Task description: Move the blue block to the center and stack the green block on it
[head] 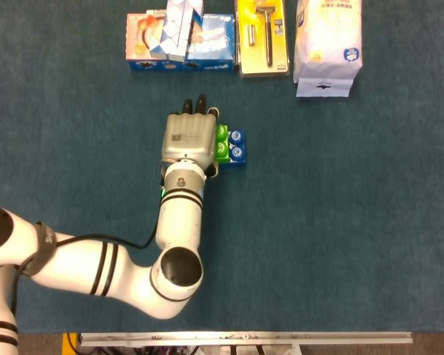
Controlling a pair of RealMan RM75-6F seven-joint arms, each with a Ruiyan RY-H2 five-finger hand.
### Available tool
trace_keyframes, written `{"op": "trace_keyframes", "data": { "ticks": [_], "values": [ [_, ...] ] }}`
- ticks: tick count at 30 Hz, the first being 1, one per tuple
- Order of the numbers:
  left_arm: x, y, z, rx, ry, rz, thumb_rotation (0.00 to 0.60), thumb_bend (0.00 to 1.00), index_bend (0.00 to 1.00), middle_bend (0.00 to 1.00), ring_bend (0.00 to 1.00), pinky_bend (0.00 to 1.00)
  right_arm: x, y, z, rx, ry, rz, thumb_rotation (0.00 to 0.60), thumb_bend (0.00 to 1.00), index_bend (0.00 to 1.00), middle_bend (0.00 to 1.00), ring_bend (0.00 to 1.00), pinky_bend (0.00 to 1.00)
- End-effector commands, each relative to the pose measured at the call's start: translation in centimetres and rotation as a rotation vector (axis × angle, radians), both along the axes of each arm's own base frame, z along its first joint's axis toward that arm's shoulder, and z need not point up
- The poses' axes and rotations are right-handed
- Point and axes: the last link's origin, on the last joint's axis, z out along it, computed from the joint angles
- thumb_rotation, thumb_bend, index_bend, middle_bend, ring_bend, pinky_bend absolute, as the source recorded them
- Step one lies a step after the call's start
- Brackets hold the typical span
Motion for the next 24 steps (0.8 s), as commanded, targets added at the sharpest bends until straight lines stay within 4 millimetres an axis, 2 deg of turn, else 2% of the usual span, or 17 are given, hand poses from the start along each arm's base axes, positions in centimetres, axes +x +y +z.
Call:
{"op": "trace_keyframes", "data": {
  "ticks": [1, 12, 19, 24],
  "values": [
    [-0.3, -0.6, 1.2, 0.002, -0.009, -0.012, 0.6, 0.29, 0.16, 0.03, 0.0, 0.2, 0.0, 0.0, 0.0, 0.0, 0.0, 0.0, 0.6, 0.09, 0.32, 0.13, 0.0, 0.05],
    [-0.9, -2.8, 5.7, 0.029, -0.076, -0.097, 0.6, 0.29, 0.17, 0.03, 0.0, 0.2, 0.1, 0.0, -0.3, 0.006, 0.008, -0.001, 0.6, 0.09, 0.32, 0.13, 0.0, 0.05],
    [-3.0, -3.6, 8.5, 0.066, -0.139, -0.091, 0.6, 0.29, 0.17, 0.03, 0.0, 0.2, 0.1, -0.1, -0.3, 0.004, 0.012, -0.007, 0.6, 0.09, 0.32, 0.13, 0.0, 0.05],
    [-4.7, -3.5, 9.6, 0.102, -0.145, -0.137, 0.6, 0.29, 0.18, 0.03, 0.0, 0.2, 0.1, -0.2, -0.5, 0.007, 0.017, -0.01, 0.6, 0.09, 0.32, 0.13, 0.0, 0.05]
  ]
}}
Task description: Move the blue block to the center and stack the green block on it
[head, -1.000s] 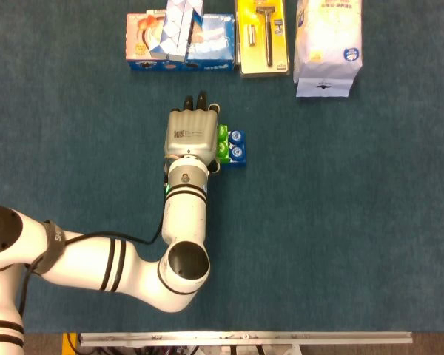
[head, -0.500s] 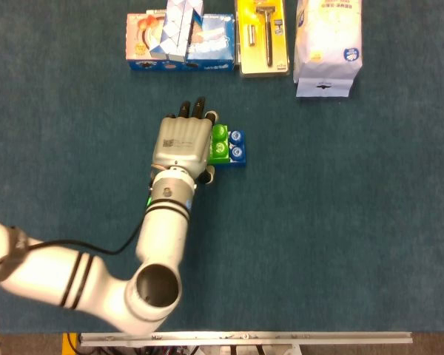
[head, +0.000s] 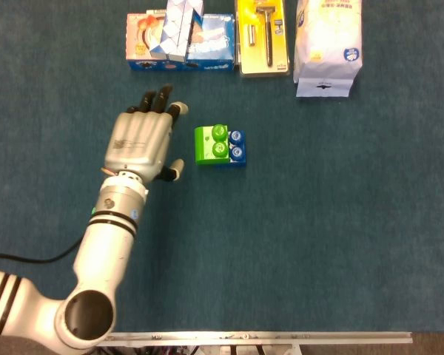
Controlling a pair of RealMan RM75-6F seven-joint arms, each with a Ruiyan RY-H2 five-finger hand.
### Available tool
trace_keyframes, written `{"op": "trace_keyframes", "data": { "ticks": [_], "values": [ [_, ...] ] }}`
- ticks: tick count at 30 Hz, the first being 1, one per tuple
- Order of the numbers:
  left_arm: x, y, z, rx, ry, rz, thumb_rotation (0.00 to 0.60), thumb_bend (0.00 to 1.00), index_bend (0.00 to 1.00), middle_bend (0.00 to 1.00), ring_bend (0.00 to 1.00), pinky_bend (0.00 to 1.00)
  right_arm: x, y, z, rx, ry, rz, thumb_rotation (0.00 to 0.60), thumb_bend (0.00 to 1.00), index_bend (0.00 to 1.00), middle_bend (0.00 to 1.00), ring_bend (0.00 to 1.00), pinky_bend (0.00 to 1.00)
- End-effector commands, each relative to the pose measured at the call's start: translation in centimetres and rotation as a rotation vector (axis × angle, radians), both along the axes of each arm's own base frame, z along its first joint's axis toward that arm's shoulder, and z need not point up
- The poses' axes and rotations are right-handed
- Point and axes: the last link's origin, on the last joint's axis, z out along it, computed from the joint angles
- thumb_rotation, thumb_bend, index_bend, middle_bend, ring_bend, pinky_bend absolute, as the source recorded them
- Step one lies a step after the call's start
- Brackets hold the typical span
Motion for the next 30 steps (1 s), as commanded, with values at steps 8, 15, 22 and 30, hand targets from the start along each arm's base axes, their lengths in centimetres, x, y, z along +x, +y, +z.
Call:
{"op": "trace_keyframes", "data": {
  "ticks": [8, 15, 22, 30],
  "values": [
    [-3.5, -0.6, 1.0, 0.091, 0.038, -0.262, 0.6, 0.29, 0.18, 0.03, 0.0, 0.2, 0.0, -0.3, -0.3, 0.009, 0.007, -0.008, 0.6, 0.09, 0.32, 0.13, 0.0, 0.05],
    [-5.3, -1.0, 0.8, 0.12, 0.039, -0.404, 0.6, 0.29, 0.18, 0.02, 0.0, 0.2, 0.0, -0.4, -0.3, 0.009, 0.008, -0.012, 0.6, 0.09, 0.32, 0.13, 0.0, 0.05],
    [-7.2, -1.2, 1.3, 0.127, 0.071, -0.558, 0.6, 0.29, 0.18, 0.02, 0.0, 0.2, -0.1, -0.4, -0.2, 0.005, 0.006, -0.013, 0.6, 0.09, 0.32, 0.13, 0.0, 0.05],
    [-9.3, -1.9, 2.7, 0.16, 0.061, -0.661, 0.6, 0.29, 0.19, 0.02, 0.0, 0.2, 0.0, -0.5, -0.5, 0.012, 0.018, -0.016, 0.6, 0.09, 0.32, 0.13, 0.0, 0.05]
  ]
}}
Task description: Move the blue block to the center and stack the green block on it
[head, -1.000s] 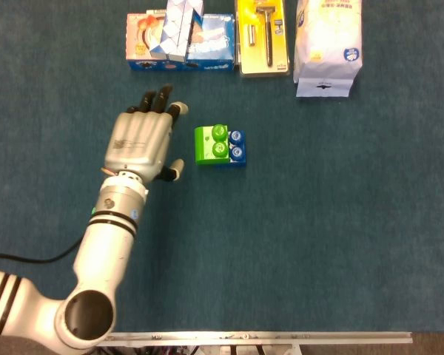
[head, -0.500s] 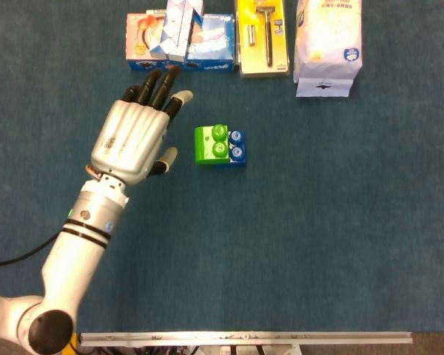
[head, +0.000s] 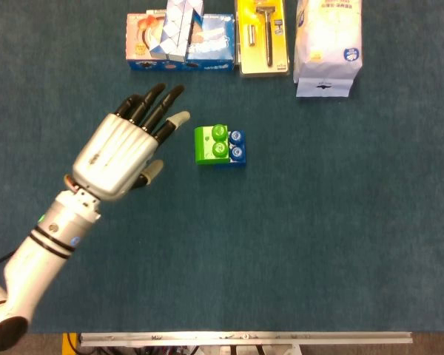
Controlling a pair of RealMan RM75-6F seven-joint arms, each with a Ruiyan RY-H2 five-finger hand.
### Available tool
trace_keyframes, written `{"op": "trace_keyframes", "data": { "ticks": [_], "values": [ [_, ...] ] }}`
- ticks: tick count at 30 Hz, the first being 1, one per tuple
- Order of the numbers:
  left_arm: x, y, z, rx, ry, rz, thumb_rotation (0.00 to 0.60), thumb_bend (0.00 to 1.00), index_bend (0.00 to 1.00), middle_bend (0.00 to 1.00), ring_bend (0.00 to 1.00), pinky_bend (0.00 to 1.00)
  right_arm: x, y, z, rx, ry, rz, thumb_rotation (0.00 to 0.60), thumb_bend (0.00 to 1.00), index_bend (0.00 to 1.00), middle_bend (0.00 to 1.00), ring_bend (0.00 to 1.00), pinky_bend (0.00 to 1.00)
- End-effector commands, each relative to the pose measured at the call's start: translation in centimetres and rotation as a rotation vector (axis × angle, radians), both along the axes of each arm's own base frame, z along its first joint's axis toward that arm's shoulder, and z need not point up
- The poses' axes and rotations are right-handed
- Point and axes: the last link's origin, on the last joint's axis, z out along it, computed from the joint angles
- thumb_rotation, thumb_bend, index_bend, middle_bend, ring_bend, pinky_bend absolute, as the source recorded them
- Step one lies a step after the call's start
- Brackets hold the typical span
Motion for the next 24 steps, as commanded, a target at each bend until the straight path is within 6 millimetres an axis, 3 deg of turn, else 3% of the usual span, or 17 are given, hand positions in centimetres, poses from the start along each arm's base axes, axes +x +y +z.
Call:
{"op": "trace_keyframes", "data": {
  "ticks": [1, 11, 24],
  "values": [
    [-2.1, -0.6, 1.0, 0.019, 0.016, -0.03, 0.6, 0.29, 0.2, 0.02, 0.0, 0.2, 0.0, -0.1, -0.2, 0.004, 0.005, -0.002, 0.6, 0.09, 0.32, 0.13, 0.0, 0.05],
    [-5.6, -2.7, 4.2, 0.057, -0.016, 0.01, 0.6, 0.29, 0.24, 0.03, 0.0, 0.2, 0.4, -0.2, -1.1, 0.029, 0.034, 0.001, 0.6, 0.09, 0.32, 0.13, 0.0, 0.05],
    [-10.3, -6.1, 6.8, 0.077, 0.023, 0.245, 0.6, 0.29, 0.33, 0.13, 0.05, 0.2, 0.6, -0.2, -1.9, 0.038, 0.06, -0.002, 0.6, 0.09, 0.32, 0.13, 0.0, 0.05]
  ]
}}
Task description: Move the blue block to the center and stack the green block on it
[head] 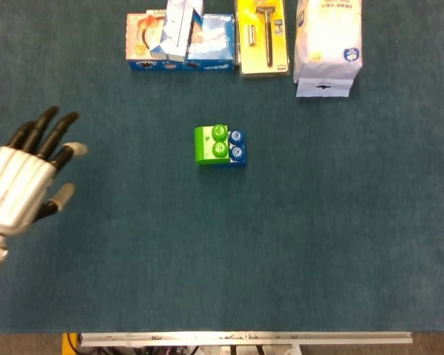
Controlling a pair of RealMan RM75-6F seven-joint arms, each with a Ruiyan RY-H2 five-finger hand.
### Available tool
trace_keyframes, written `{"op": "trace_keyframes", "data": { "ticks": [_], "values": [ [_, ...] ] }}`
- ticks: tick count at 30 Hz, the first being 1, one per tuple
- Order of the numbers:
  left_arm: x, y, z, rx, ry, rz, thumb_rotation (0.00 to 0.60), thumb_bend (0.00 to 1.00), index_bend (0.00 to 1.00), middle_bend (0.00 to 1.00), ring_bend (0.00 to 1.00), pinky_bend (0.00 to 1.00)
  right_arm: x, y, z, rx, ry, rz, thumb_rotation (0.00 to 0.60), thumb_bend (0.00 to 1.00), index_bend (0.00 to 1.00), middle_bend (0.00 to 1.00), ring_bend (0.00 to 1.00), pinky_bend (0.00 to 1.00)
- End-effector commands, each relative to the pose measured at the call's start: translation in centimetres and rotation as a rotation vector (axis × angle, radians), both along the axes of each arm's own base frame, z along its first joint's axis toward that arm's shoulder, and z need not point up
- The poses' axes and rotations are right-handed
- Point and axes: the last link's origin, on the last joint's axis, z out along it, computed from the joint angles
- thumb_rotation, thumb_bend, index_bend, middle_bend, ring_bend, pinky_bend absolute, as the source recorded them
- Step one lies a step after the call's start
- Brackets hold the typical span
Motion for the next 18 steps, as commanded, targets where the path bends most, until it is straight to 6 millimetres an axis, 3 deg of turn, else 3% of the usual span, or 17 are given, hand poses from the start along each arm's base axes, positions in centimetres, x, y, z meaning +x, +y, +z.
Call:
{"op": "trace_keyframes", "data": {
  "ticks": [1, 18],
  "values": [
    [-1.4, -0.8, 0.9, 0.008, 0.006, 0.081, 0.6, 0.29, 0.33, 0.14, 0.05, 0.2, 0.0, 0.0, -0.1, -0.002, 0.002, -0.001, 0.6, 0.09, 0.32, 0.13, 0.0, 0.05],
    [-5.2, -2.8, 2.8, 0.143, -0.115, 0.162, 0.6, 0.29, 0.35, 0.18, 0.06, 0.2, -0.1, 0.2, 0.5, -0.112, 0.097, -0.032, 0.6, 0.09, 0.32, 0.13, 0.0, 0.05]
  ]
}}
